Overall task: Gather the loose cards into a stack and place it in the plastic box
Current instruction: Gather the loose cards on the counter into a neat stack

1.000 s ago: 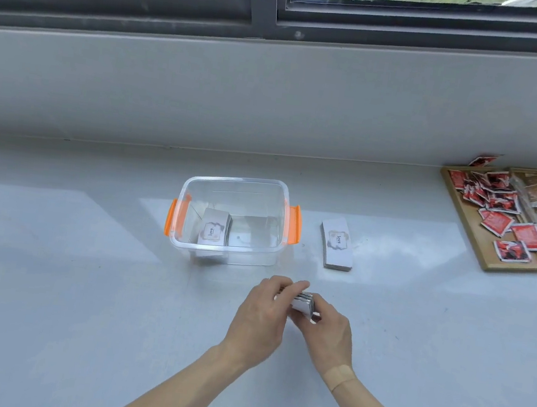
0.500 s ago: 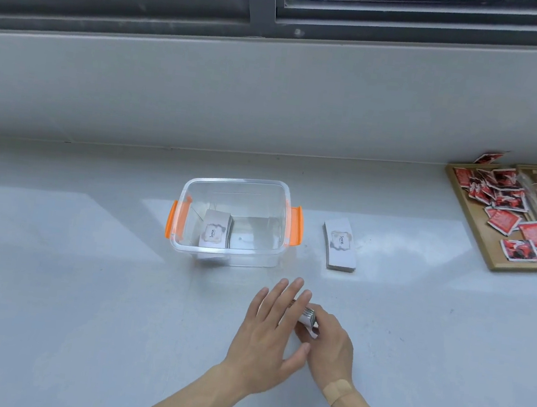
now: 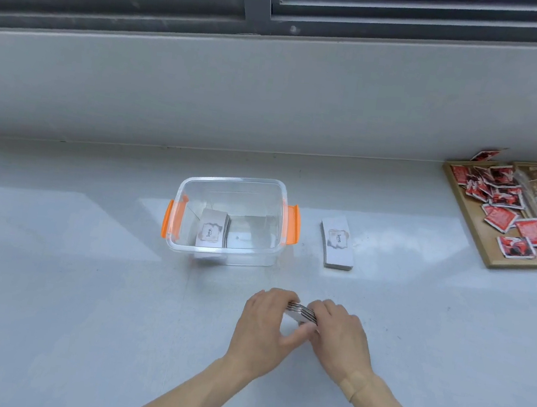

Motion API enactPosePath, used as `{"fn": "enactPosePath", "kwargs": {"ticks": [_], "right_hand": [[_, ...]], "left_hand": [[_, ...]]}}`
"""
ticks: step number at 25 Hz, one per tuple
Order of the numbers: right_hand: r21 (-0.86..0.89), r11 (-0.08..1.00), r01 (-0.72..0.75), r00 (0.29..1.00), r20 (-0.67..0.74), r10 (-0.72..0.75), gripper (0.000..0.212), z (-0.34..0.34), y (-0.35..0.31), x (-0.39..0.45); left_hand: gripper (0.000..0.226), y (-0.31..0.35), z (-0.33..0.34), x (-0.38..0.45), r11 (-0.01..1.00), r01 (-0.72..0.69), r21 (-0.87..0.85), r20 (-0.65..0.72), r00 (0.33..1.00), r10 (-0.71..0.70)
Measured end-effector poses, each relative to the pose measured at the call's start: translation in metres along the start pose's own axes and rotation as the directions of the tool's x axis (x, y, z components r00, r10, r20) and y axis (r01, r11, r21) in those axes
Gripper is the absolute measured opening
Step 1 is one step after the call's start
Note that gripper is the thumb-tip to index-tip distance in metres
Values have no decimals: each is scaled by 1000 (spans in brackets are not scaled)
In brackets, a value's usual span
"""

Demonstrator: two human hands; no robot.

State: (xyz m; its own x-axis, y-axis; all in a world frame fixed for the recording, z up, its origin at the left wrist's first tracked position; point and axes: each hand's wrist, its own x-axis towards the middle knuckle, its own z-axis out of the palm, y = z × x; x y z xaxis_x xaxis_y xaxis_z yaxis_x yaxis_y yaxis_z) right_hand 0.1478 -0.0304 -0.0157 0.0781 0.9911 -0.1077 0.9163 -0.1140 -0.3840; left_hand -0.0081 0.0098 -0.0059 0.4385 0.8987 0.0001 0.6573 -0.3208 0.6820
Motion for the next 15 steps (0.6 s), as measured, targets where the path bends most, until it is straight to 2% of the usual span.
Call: {"fn": "enactPosePath", "kwargs": {"ticks": [3, 4, 8, 10, 12, 14, 15], "right_hand": [[-287, 948, 137, 989, -13, -147, 31, -8, 2, -2], [-320, 936, 145, 989, 6, -151, 34, -7, 0, -4], [-289, 951, 111, 994, 33, -106, 28, 13, 1, -14], [-260, 961, 97, 995, 26, -93, 25, 16, 3, -15], [-242, 964, 112, 994, 14, -112, 26, 17, 5, -13], [-238, 964, 119, 992, -5, -124, 26, 14, 6, -10], [-238, 964, 121, 992, -6, -126, 26, 14, 6, -9]], "left_hand": [[20, -5, 9, -3, 914, 316, -255, 73, 949, -308], [16, -9, 13, -6, 898, 355, -261, 77, 934, -348], [19, -30, 29, -17, 963, 257, 78, 25, 965, -260], [20, -31, 32, -14, 958, 273, 88, 23, 961, -276], [23, -29, 31, -11, 960, 279, -7, -5, 960, -279], [38, -26, 30, -11, 979, 194, -58, -59, 979, -197], [46, -25, 29, -12, 992, 128, -11, -47, 991, -128]]}}
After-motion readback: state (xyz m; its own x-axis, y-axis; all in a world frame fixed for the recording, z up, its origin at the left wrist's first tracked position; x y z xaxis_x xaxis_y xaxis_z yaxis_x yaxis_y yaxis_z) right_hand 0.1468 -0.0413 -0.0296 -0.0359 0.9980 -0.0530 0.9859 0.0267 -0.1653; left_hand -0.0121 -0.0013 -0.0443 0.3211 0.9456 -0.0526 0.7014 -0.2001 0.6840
